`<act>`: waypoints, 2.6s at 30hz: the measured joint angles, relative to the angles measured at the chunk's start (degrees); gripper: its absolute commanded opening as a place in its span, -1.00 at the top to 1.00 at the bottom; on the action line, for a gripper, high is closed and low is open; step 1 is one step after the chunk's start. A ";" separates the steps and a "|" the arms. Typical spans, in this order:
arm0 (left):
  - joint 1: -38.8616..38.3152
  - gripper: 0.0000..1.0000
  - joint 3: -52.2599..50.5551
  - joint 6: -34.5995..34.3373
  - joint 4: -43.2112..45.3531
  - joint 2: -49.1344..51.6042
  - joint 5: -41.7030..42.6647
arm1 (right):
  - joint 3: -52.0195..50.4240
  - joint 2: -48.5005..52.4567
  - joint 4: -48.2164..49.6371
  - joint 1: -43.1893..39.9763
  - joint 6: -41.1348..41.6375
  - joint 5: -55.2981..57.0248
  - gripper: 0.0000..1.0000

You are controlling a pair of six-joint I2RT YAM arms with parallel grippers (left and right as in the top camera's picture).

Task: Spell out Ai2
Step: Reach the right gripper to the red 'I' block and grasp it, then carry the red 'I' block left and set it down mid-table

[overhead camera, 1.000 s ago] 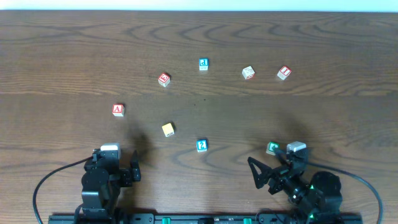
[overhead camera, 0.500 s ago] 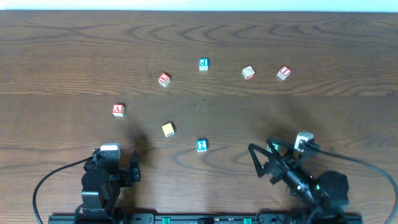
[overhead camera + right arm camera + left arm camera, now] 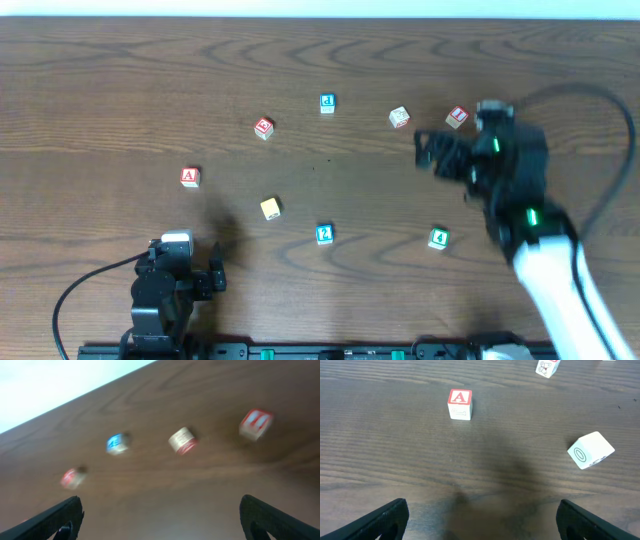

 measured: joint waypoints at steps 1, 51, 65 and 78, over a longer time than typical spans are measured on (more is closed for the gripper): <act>0.00 -0.91 0.00 0.02 0.02 0.00 0.00 | 2.99 3.56 -1.01 -0.09 0.04 1.84 -0.98; 0.00 -0.91 0.00 0.00 0.02 0.00 0.00 | 53.62 60.89 -32.74 -7.69 15.02 9.94 0.01; 0.00 -0.91 0.00 0.00 0.02 0.00 0.00 | 53.62 60.89 -32.61 -7.72 12.11 10.88 0.36; 0.00 -0.91 0.00 0.00 0.04 0.00 -0.02 | 54.49 60.92 -31.82 -7.69 4.48 10.10 0.70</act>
